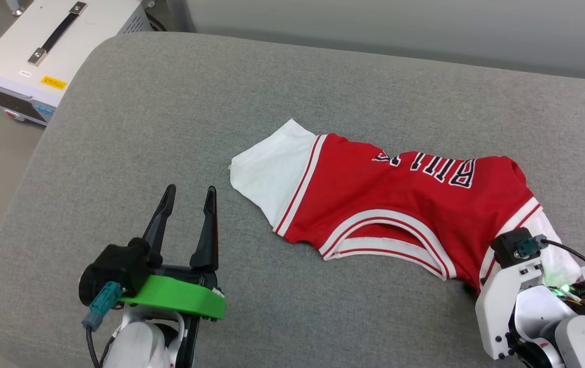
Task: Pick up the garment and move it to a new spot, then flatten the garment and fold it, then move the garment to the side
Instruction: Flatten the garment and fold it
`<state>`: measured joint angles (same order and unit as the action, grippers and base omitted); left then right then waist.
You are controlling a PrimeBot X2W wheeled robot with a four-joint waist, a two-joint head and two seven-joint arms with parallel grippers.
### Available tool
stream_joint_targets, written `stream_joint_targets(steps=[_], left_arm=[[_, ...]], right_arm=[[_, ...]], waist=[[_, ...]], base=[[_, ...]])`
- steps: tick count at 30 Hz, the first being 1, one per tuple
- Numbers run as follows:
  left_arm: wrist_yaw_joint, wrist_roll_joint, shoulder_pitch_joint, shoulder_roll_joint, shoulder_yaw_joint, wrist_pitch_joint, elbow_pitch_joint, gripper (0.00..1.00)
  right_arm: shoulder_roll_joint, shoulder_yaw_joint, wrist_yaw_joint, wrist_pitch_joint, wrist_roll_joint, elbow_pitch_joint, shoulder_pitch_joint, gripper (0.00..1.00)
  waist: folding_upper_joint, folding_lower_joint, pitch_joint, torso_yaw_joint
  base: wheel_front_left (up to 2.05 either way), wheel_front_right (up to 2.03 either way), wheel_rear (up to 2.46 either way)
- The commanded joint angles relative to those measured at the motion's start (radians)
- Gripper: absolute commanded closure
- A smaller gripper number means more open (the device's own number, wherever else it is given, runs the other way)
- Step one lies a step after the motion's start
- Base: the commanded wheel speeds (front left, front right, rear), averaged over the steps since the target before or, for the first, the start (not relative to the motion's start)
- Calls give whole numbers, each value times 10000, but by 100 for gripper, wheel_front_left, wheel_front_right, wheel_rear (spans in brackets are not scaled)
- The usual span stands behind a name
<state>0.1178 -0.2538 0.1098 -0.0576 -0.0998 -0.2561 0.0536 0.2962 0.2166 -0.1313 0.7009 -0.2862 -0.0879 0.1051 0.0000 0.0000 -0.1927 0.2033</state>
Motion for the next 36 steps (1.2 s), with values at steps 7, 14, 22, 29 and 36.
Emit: stream_joint_targets(steps=[7, 14, 22, 29, 36], left_arm=[[53, 129, 114, 72, 17, -57, 153, 0], [67, 151, -148, 73, -50, -57, 291, 0], [75, 120, -245, 73, -136, -57, 307, 0], [83, 127, -320, 73, -153, -57, 361, 0], [89, 140, -417, 73, -131, -57, 409, 0]], right_arm=[[-136, 328, 6, 92, -760, -81, -382, 100], [-237, 851, 6, 686, -1647, 1123, -1089, 100], [-336, 1270, 6, 1267, -1592, 1508, -1803, 100], [-439, 954, 6, 638, -1426, 1275, -1684, 0], [-156, -449, 6, 956, -1671, 2364, -1353, 0]], waist=[[0, 0, 478, -275], [0, 0, 1077, -469], [0, 0, 1278, -455], [0, 0, 1305, -418], [0, 0, 1405, -439]], base=[[0, 0, 0], [0, 0, 0], [0, 0, 0], [0, 0, 0], [0, 0, 0]])
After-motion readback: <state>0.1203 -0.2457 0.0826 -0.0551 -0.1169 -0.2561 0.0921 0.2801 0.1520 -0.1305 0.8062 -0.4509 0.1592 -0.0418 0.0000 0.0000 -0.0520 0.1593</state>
